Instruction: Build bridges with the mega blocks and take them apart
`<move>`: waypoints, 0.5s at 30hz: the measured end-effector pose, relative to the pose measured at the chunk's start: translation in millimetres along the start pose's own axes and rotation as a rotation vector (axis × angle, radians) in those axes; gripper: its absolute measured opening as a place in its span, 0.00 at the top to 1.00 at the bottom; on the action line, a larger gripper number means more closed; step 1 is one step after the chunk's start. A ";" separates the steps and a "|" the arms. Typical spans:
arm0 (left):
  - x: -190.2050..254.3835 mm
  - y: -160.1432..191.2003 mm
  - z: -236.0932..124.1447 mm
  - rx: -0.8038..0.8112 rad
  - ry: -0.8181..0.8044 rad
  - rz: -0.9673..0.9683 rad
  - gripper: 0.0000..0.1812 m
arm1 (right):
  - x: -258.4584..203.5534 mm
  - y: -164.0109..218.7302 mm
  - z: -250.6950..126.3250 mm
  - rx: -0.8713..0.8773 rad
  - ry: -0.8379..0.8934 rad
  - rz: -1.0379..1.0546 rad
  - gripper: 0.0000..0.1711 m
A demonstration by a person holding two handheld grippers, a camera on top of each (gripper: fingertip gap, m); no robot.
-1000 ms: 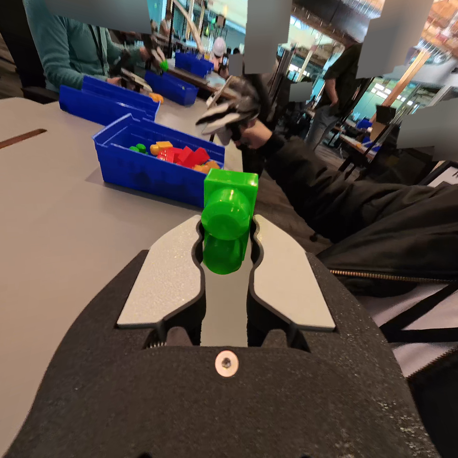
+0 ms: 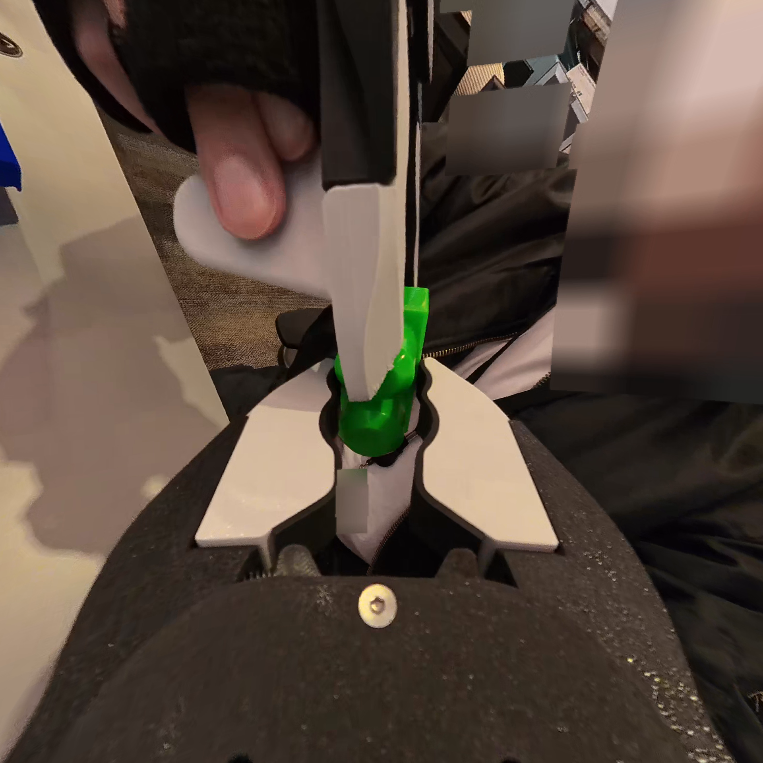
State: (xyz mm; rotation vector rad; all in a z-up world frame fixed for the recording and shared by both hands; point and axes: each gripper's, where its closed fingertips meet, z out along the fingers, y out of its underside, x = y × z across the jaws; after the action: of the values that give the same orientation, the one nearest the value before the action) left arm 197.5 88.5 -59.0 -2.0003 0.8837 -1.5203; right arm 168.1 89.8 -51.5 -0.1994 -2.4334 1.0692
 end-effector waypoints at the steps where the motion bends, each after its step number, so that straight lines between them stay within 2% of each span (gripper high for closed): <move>1: -0.5 -0.3 0.2 0.003 0.000 -0.002 0.81 | -0.3 0.4 -0.2 0.002 0.000 0.005 0.72; 10: -5.6 -11.3 -9.7 0.095 -0.043 0.046 0.81 | 3.0 7.7 -14.8 0.037 0.076 0.063 0.72; 15: -7.6 -27.0 -30.3 0.235 -0.073 0.070 0.83 | 3.2 22.2 -27.4 0.047 0.142 0.104 0.72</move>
State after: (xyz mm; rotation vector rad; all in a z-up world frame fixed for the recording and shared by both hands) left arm 172.6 112.7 -36.7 -1.8245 0.7030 -1.4312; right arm 177.0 124.1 -50.4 -0.3771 -2.2908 1.1161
